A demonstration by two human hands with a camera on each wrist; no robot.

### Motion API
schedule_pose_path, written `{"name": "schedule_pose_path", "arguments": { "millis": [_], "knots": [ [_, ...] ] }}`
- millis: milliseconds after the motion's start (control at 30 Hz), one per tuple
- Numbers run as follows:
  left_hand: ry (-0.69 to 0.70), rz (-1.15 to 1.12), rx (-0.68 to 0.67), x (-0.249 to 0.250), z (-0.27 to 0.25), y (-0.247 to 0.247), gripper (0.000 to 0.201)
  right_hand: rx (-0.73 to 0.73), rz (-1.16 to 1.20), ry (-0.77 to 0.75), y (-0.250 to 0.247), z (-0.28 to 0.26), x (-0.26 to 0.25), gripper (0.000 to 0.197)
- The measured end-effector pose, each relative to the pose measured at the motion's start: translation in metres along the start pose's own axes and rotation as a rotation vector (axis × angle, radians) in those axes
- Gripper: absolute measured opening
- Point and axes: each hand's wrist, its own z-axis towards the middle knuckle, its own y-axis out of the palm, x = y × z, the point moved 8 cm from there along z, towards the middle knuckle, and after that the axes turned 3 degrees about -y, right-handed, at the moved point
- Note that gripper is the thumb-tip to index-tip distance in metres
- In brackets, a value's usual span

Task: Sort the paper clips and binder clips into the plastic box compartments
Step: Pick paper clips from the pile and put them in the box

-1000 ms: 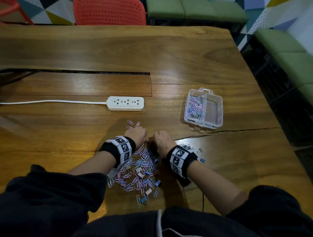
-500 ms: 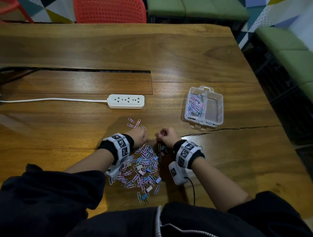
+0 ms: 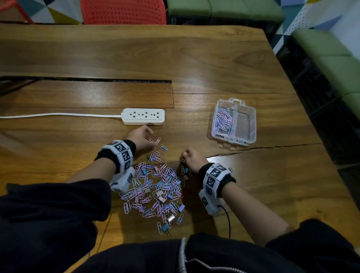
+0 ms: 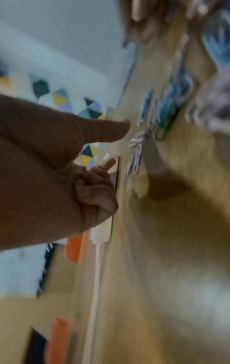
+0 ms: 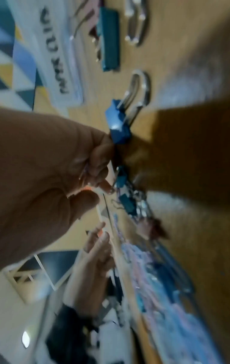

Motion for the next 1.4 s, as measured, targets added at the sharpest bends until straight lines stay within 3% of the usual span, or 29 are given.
{"name": "schedule_pose_path", "arguments": {
  "millis": [100, 233, 300, 367, 467, 600, 667, 733, 833, 933, 1000, 1067, 1133, 1267, 1333, 1400],
  "knots": [
    [0.051, 0.423, -0.033, -0.004, 0.006, 0.001, 0.04, -0.027, -0.225, -0.057, 0.005, -0.002, -0.005, 0.01],
    [0.088, 0.489, -0.048, -0.007, 0.0, 0.004, 0.02, -0.107, -0.383, -0.063, 0.011, 0.001, -0.012, 0.022],
    [0.101, 0.507, -0.073, -0.008, -0.006, 0.01, 0.021, -0.092, -0.325, -0.064, 0.008, 0.003, -0.016, 0.014],
    [0.139, 0.488, -0.105, -0.006, -0.012, 0.018, 0.021, -0.053, -0.077, -0.063, 0.0, 0.008, -0.017, 0.019],
    [0.1, 0.167, -0.148, -0.008, -0.019, 0.023, 0.017, -0.056, 0.41, -0.008, -0.01, 0.017, -0.021, 0.018],
    [-0.095, -0.821, -0.312, -0.018, -0.026, 0.025, 0.025, -0.152, 0.905, 0.163, -0.003, 0.026, -0.034, 0.026],
    [-0.115, -1.021, -0.359, -0.019, -0.03, 0.024, 0.019, -0.134, 1.016, 0.195, 0.001, 0.03, -0.04, 0.027],
    [-0.118, -1.043, -0.358, -0.02, -0.031, 0.023, 0.016, -0.105, 0.935, 0.191, 0.006, 0.038, -0.045, 0.026],
    [-0.157, -0.828, -0.268, -0.028, -0.03, 0.022, 0.029, -0.106, 0.355, 0.026, 0.016, 0.046, -0.058, 0.015],
    [-0.132, -0.408, -0.132, -0.033, -0.029, 0.017, 0.029, -0.172, -0.134, -0.144, 0.035, 0.046, -0.067, 0.042],
    [-0.038, -0.126, -0.071, -0.032, -0.027, 0.016, 0.022, -0.14, -0.311, -0.199, 0.035, 0.045, -0.072, 0.034],
    [0.012, 0.079, -0.108, -0.03, -0.031, 0.021, 0.02, -0.135, -0.383, -0.22, 0.034, 0.044, -0.074, 0.02],
    [0.048, 0.32, -0.135, -0.027, -0.034, 0.027, 0.036, -0.149, -0.447, -0.216, 0.037, 0.04, -0.071, 0.017],
    [0.131, 0.507, -0.078, -0.012, -0.038, 0.031, 0.033, -0.175, -0.592, -0.221, 0.039, 0.028, -0.063, 0.033],
    [0.141, 0.536, -0.098, -0.008, -0.04, 0.036, 0.026, -0.163, -0.56, -0.213, 0.035, 0.023, -0.058, 0.025],
    [0.14, 0.522, -0.144, -0.007, -0.042, 0.041, 0.025, -0.094, -0.324, -0.16, 0.023, 0.021, -0.049, 0.003]
  ]
}}
